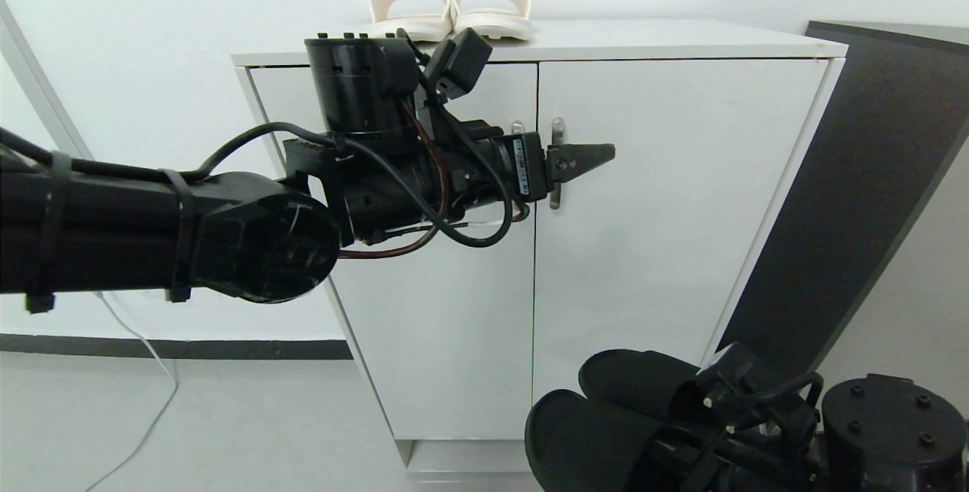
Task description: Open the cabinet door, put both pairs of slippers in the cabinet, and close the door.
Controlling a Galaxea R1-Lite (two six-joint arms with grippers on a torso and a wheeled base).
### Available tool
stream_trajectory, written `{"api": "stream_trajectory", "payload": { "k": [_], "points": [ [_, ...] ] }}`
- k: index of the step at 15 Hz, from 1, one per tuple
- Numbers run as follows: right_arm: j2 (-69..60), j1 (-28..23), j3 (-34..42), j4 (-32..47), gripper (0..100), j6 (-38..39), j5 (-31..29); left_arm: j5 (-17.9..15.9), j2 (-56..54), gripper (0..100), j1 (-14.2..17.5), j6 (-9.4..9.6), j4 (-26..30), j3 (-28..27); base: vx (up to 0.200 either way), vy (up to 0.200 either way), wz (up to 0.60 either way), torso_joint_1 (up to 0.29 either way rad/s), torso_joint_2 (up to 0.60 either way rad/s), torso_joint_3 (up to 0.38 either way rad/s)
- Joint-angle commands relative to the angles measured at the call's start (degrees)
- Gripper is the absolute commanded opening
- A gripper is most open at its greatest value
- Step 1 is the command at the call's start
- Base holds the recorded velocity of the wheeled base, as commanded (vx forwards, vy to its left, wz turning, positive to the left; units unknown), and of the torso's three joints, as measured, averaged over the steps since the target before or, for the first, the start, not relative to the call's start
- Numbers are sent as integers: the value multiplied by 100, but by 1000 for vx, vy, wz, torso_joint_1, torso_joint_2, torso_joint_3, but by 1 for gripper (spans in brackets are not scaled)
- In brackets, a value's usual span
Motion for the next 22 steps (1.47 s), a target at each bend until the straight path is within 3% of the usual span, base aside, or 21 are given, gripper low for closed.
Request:
{"api": "stream_trajectory", "payload": {
  "k": [1,3,13,14,20,22],
  "points": [
    [-12,3,-2,-2,0,0,-2,51,231,100,83,-1,-3,-156,0,0,0,0,0,0],
    [-12,3,-2,-2,0,0,-10,174,389,100,136,-1,5,-323,0,0,0,0,0,0],
    [-3,11,-2,-2,0,0,7,113,609,100,83,-19,5,-376,0,0,0,0,0,0],
    [-3,11,7,-2,0,0,7,113,609,0,83,-19,-3,-376,0,0,0,0,0,0],
    [-3,46,121,7,0,-97,34,104,266,0,74,-28,-100,125,0,0,0,0,0,0],
    [-153,46,271,-2,0,-106,596,104,-129,0,-67,-28,-469,749,0,0,0,0,0,0]
  ]
}}
